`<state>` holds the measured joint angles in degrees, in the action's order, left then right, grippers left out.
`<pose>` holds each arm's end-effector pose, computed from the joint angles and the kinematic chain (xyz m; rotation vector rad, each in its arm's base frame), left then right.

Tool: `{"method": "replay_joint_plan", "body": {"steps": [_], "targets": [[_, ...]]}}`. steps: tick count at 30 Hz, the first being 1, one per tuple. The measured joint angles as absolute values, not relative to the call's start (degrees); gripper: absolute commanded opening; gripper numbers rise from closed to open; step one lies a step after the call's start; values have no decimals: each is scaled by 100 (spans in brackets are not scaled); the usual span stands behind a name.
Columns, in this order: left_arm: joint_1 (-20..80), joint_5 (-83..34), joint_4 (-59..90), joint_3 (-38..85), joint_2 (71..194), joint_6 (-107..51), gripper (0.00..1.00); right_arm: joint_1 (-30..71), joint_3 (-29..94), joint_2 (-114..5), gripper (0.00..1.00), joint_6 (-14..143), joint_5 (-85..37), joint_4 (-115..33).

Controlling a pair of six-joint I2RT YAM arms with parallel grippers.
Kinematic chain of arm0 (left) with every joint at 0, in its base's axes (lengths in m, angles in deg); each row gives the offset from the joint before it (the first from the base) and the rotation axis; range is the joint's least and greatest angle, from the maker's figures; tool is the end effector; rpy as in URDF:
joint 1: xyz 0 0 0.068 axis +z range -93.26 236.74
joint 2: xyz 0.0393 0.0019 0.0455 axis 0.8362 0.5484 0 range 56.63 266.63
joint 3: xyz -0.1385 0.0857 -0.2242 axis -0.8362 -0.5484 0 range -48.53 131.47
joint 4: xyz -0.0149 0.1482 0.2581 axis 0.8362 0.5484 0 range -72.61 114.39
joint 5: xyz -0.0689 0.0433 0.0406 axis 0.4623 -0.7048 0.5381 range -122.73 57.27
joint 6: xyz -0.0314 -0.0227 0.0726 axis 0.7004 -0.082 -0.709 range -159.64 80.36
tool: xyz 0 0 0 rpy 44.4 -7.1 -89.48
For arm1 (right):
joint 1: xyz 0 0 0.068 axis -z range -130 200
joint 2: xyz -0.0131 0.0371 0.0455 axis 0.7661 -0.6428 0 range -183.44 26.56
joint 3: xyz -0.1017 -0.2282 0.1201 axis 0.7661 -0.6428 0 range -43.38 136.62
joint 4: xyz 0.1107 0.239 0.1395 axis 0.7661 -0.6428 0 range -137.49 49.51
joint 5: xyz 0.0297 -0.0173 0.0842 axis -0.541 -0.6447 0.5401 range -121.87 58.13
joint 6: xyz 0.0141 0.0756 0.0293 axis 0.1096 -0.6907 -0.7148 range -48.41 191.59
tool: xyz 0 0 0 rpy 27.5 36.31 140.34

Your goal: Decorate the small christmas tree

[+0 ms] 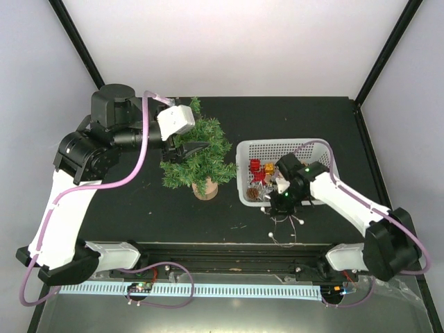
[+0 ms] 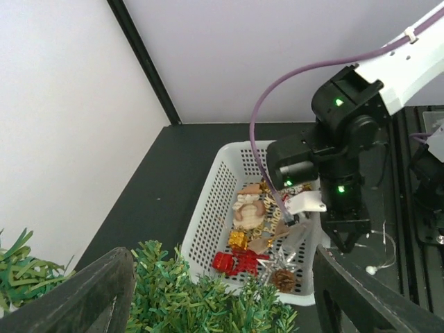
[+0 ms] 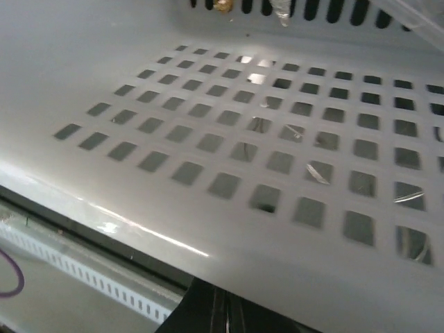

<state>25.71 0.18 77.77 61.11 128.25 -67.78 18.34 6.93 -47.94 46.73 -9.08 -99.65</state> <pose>0.1906 -0.1600 0.5392 1.2677 1.4696 -0.5944 0.1964 0.1538 0.1716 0.2125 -2.9852 -0.6135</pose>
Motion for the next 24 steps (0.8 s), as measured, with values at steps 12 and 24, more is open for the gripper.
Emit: {"method": "replay_joint_plan", "body": {"steps": [12, 24], "targets": [[2713, 9, 7747, 6035, 12825, -6785, 72, 3119, 2148, -5504, 1, 5138, -1017, -10052], [2716, 400, 7742, 6236, 12928, -6785, 75, 3113, 4203, -3946, 1, 4703, 3, -10457]]}}
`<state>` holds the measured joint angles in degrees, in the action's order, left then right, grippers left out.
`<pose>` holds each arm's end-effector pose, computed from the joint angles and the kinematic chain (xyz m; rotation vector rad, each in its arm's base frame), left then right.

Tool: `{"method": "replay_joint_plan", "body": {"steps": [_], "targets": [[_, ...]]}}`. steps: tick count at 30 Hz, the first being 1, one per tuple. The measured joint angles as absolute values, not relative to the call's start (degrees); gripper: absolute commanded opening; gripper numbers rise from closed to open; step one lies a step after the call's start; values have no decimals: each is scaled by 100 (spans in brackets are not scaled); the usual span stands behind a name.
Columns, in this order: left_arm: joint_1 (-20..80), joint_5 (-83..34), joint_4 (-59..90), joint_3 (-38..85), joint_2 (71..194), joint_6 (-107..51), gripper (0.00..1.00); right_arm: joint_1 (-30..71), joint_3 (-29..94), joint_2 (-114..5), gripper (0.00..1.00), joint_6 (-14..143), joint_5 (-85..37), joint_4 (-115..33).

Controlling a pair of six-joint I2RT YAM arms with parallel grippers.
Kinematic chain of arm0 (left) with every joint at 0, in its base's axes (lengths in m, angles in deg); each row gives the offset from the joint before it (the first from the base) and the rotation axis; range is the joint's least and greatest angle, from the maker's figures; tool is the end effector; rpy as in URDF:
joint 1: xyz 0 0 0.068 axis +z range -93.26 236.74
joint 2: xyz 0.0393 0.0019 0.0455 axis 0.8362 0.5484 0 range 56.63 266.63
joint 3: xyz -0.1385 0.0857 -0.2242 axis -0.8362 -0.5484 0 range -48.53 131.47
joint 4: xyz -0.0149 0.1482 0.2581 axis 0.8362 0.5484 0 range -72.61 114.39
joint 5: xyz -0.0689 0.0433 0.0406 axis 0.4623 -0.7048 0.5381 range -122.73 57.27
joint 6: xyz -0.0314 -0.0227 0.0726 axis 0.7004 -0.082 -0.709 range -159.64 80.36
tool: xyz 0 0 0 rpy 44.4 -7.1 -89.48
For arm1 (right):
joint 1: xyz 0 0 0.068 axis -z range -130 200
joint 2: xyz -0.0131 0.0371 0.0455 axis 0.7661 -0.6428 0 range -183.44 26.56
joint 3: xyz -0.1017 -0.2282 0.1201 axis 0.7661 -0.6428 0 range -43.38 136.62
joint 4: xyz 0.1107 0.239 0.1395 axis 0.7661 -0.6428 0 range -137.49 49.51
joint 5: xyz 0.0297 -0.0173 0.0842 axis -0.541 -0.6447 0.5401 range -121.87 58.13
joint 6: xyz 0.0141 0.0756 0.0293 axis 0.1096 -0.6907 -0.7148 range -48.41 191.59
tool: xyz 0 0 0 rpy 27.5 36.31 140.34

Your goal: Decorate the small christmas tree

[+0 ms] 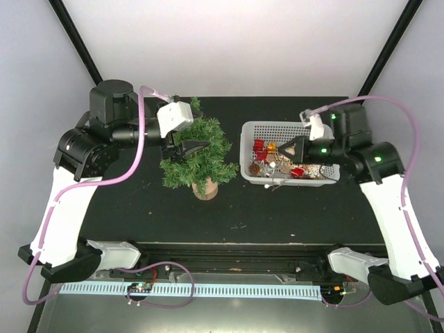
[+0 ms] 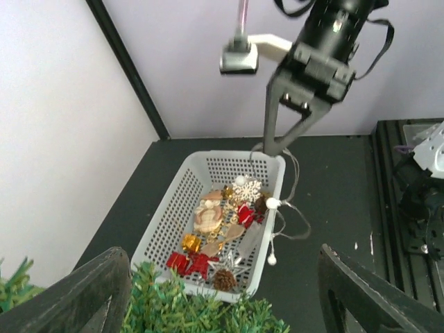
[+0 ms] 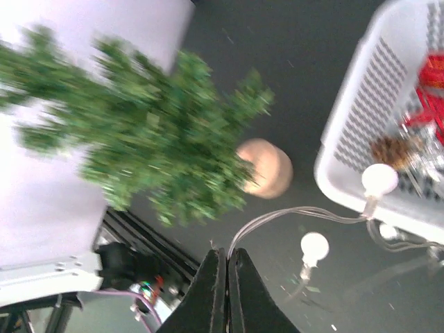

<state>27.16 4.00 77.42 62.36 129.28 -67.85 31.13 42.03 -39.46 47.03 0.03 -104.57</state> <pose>0.1942 -0.1594 0.5436 1.2763 1.4392 -0.6383 0.2286 0.1182 0.4148 -0.1679 2.4269 1.0144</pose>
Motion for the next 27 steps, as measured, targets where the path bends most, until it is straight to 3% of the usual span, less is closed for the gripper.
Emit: {"method": "replay_joint_plan", "body": {"steps": [15, 23, 27], "targets": [[2716, 1281, 7685, 6588, 13417, -6424, 79, 3113, 7897, -4359, 1, 3923, 760, -10219], [2681, 1851, 7578, 6686, 13470, -6199, 79, 3113, 7798, -4355, 1, 3160, 1997, -9218], [2650, 2286, 7436, 6745, 13621, -5987, 73, 3113, 7390, -4278, 1, 2653, 2644, -8579]]}}
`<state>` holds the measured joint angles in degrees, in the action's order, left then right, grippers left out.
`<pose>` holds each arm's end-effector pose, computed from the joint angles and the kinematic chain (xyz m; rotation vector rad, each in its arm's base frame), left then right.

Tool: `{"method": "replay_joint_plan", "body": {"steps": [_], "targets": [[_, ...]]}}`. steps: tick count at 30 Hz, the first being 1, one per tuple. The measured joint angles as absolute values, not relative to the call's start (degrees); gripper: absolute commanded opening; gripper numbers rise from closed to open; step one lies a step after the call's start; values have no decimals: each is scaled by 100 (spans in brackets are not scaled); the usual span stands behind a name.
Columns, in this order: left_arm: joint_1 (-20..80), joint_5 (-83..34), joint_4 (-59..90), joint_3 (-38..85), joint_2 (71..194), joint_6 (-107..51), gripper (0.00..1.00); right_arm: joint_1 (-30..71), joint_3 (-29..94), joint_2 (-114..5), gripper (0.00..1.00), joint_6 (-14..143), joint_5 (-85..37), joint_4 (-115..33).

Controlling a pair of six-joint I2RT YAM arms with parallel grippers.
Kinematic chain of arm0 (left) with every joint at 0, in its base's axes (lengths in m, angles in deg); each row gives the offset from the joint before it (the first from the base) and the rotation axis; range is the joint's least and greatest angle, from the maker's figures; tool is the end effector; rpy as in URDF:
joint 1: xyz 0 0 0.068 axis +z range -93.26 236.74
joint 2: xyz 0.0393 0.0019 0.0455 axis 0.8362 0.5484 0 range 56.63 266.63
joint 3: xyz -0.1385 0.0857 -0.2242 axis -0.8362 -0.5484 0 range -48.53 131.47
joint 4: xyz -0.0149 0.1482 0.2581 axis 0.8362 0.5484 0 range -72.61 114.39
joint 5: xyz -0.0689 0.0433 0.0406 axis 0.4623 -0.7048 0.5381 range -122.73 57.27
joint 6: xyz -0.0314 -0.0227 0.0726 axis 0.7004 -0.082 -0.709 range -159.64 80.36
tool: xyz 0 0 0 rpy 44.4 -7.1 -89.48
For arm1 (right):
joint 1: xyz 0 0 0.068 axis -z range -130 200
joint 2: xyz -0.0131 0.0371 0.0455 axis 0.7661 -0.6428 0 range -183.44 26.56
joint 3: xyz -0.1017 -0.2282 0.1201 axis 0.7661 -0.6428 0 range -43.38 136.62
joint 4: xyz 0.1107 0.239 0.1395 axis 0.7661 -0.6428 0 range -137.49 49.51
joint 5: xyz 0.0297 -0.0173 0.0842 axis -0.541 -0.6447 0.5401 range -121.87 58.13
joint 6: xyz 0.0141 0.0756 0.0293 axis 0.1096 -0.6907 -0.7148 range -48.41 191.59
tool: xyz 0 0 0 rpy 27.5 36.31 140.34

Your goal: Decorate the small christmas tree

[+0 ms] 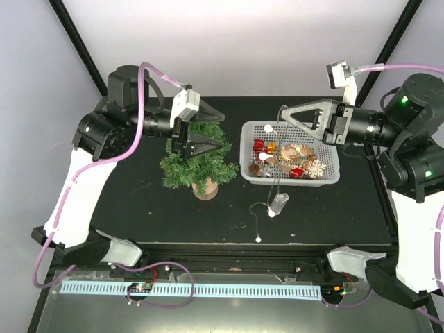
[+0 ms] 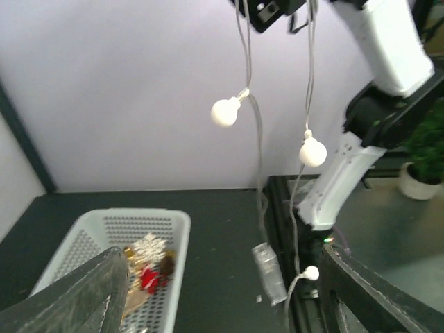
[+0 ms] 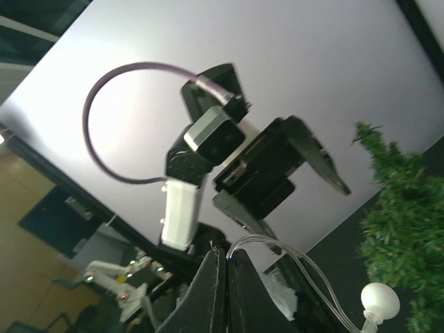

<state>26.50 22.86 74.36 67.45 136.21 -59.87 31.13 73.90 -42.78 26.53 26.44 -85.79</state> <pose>0.2046 -0.1876 0.5539 1.3494 1.3353 -1.0442 0.1528 0.1167 0.6208 -0.5329 1.7221 1.5996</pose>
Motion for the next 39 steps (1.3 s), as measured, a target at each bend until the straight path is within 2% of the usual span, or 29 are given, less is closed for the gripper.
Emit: {"method": "replay_joint_plan", "body": {"steps": [6, 14, 39], "targets": [[2530, 3384, 7078, 6761, 13983, -5487, 75, 3106, 6793, -4077, 1, 2155, 3133, -7932], [2158, 3902, 6737, 6778, 14298, -5106, 75, 3015, 6371, -3924, 1, 1908, 3313, -7583], [1651, 3751, 6665, 7565, 15063, -5093, 79, 2842, 5383, -3561, 1, 1396, 3319, -6713]]}}
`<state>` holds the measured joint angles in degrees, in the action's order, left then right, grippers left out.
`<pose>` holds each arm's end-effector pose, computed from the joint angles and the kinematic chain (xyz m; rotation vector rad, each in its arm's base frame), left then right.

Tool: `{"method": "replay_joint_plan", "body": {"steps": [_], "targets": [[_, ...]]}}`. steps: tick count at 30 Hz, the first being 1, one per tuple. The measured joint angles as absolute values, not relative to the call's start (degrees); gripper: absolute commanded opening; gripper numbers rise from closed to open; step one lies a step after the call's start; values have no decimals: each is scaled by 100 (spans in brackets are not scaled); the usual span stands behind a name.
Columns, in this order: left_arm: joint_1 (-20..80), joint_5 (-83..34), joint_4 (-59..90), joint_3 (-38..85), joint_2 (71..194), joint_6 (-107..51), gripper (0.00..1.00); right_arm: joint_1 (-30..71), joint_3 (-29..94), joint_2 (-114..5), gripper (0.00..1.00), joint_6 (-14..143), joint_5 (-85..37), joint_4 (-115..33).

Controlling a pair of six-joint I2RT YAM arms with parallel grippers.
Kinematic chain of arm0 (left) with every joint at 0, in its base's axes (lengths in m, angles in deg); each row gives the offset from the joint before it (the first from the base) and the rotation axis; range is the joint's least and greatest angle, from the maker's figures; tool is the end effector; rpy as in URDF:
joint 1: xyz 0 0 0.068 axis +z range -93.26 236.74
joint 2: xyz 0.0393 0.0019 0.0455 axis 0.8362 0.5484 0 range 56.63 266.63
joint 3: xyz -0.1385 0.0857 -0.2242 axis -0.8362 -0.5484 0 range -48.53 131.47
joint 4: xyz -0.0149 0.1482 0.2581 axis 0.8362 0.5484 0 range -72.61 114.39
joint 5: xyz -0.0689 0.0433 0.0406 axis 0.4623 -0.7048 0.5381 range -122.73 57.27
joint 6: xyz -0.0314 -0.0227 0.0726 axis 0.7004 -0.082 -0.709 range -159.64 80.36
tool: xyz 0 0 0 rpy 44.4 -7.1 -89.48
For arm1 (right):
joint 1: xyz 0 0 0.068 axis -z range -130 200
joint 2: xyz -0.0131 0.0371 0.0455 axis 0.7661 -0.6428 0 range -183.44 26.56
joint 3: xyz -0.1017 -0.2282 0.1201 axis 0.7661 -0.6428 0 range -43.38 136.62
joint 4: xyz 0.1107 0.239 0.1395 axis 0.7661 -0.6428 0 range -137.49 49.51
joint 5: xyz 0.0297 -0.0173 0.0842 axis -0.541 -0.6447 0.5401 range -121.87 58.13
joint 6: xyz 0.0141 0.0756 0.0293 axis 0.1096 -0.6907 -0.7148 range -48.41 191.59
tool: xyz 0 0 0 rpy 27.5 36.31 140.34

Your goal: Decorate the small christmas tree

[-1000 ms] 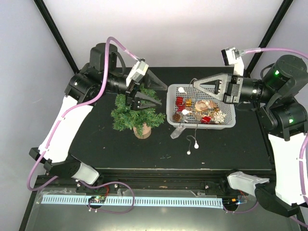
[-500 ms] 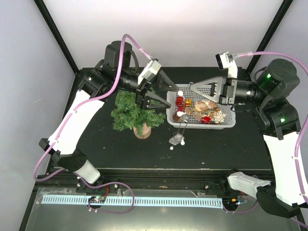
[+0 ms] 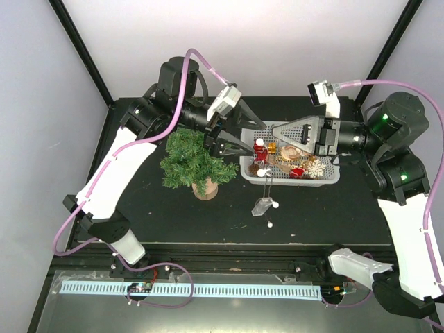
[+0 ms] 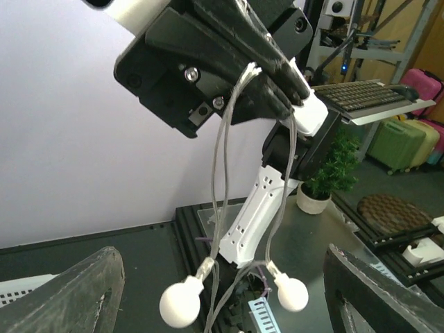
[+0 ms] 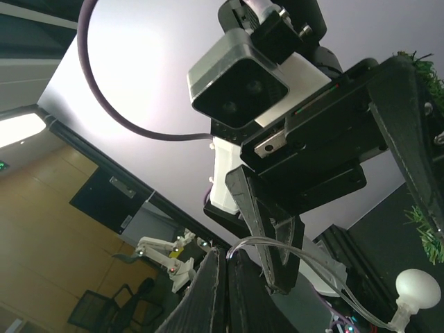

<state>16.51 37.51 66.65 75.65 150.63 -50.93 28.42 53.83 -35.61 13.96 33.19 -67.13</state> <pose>0.2211 -0.2752 0.5436 1.5343 1.1828 -1.4879 0.1580 0.1324 0.5782 -0.5844 1.7532 1.8282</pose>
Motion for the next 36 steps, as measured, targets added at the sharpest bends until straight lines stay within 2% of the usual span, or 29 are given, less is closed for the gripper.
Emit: {"method": "replay_joint_plan", "body": {"steps": [12, 16, 19, 23, 24, 29, 36], "targets": [[1516, 3591, 6687, 7692, 15129, -5167, 76, 2647, 4981, -3448, 1, 1101, 3254, -6317], [1465, 3554, 6702, 7694, 15129, -5213, 66, 2472, 4924, -3448, 1, 1077, 3197, -6241], [1441, 3532, 6708, 7694, 15129, -5259, 50, 2339, 4878, -3450, 1, 1077, 3127, -6232], [1391, 3460, 6781, 7696, 15129, -5358, 7, 2215, 4872, -3454, 1, 1082, 3085, -6232], [1382, 3447, 6818, 7698, 15129, -5382, 2, 2197, 4872, -3452, 1, 1080, 3077, -6234], [1343, 3342, 6947, 7698, 15129, -5581, 2, 2175, 4813, -3441, 1, 1108, 3024, -6247], [1337, 2933, 7279, 7714, 15067, -5963, 1, 2175, 4782, -3380, 30, 1501, 2834, -6761]]}}
